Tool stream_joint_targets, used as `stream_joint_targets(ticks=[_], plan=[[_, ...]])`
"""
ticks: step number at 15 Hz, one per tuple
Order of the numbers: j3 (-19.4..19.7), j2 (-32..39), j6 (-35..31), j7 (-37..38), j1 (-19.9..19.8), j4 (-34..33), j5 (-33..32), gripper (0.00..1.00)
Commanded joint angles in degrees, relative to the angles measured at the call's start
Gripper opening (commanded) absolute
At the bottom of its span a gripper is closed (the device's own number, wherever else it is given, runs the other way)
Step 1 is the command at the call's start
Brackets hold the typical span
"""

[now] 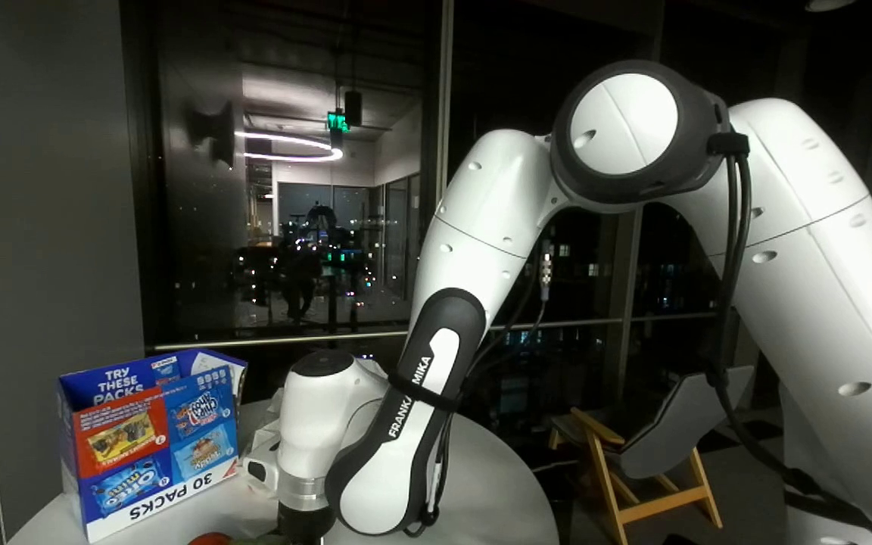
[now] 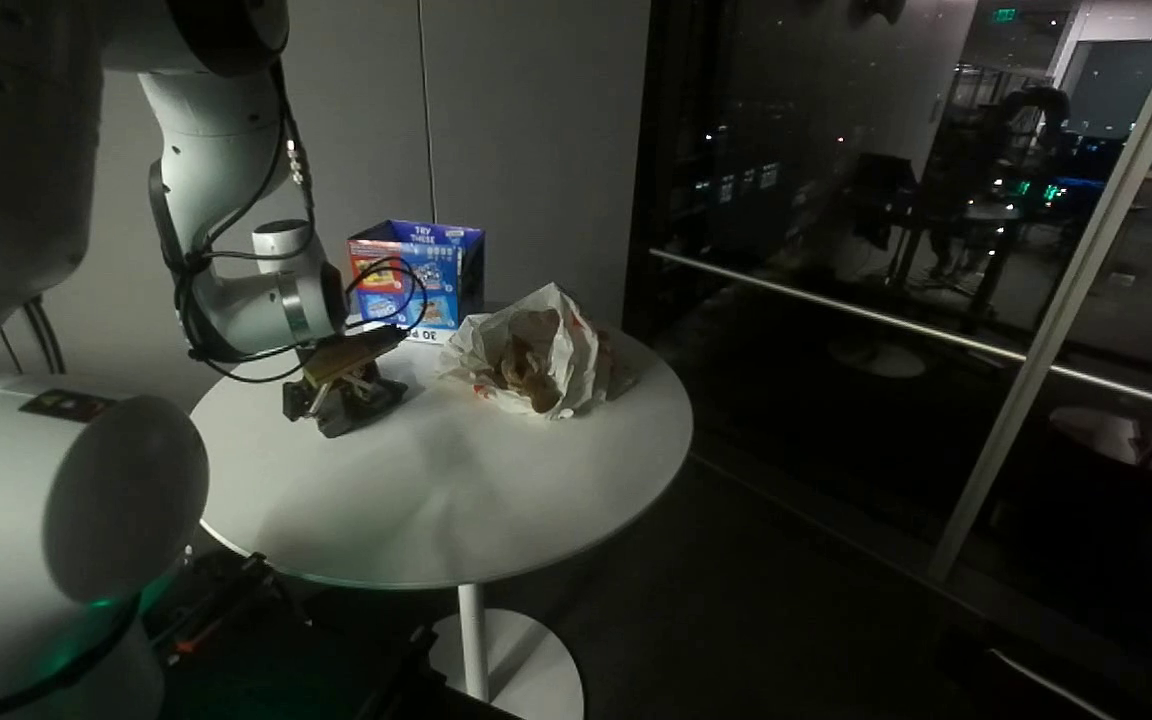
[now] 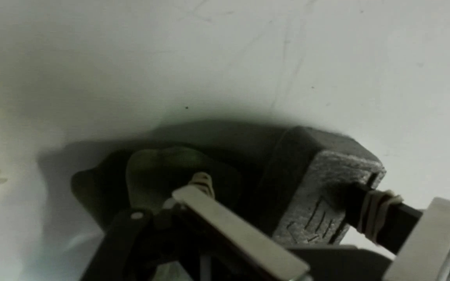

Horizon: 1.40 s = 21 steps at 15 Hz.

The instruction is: Pick up all the items on the table except the blue box and put them into the plastic bag one by one

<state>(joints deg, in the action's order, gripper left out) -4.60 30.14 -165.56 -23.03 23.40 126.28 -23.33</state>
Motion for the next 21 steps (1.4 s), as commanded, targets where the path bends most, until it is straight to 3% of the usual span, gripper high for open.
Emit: stream_joint_targets(ticks=[1, 2, 5, 9, 14, 16, 21], plan=[[-3.66, -0.11, 3.23, 1.15, -2.69, -0.72, -0.08, 0.66], [-4.29, -0.23, 3.08, 1.1, -3.14, -0.6, -0.11, 0.64], [-3.89, -0.89, 1.88, 2.46, -2.71, -0.38, -1.25, 0.41], [0.18, -4.64, 0.3, 7.19, 1.06, 0.65, -6.47, 0.1], [12.84, -13.95, -2.17, 22.68, 9.84, 3.63, -19.34, 0.14], [18.82, -17.19, -0.87, 32.1, 13.48, 3.81, -27.21, 0.14], [28.81, -18.76, 5.1, 53.82, 16.59, 1.01, -46.92, 0.15]])
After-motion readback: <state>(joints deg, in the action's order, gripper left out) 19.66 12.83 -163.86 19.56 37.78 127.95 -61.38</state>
